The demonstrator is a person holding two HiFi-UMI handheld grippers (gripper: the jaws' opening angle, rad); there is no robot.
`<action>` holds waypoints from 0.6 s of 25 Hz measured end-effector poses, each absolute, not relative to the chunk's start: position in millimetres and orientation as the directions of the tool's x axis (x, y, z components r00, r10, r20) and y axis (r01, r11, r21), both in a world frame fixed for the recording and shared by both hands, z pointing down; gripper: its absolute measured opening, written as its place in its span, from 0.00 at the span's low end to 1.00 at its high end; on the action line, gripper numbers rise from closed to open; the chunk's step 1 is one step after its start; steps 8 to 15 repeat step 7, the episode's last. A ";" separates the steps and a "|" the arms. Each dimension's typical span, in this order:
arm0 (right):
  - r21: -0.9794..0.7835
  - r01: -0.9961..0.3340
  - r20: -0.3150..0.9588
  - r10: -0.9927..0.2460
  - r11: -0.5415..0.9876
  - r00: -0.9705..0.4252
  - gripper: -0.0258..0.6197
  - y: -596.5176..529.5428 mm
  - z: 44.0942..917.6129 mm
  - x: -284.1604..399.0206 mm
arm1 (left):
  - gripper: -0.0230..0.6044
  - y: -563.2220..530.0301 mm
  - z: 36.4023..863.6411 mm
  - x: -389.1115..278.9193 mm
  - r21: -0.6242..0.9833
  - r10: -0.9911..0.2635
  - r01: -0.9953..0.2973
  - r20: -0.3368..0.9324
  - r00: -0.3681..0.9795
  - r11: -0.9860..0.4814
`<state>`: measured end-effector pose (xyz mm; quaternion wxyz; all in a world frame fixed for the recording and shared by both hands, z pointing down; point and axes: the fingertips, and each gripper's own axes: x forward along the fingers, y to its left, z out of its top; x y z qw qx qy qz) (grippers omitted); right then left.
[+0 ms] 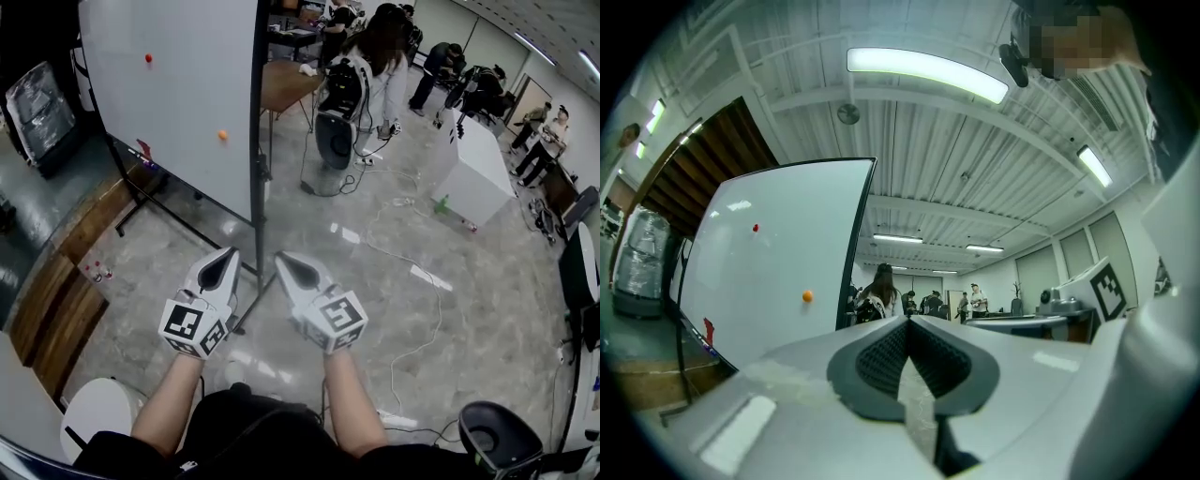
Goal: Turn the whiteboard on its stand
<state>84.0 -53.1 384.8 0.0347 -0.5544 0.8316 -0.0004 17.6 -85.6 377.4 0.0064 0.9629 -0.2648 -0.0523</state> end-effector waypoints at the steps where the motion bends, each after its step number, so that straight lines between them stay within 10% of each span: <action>1: -0.041 -0.920 -0.056 -0.921 0.389 -0.386 0.05 -50.6 384.6 83.1 | 0.04 -82.9 377.4 16.3 0.043 -0.514 -0.513 -0.095 0.852 -0.857; 15: -0.046 -0.915 -0.058 -0.915 0.402 -0.399 0.05 -23.6 389.4 96.2 | 0.04 -53.7 386.1 25.9 0.044 -0.531 -0.529 -0.080 0.844 -0.848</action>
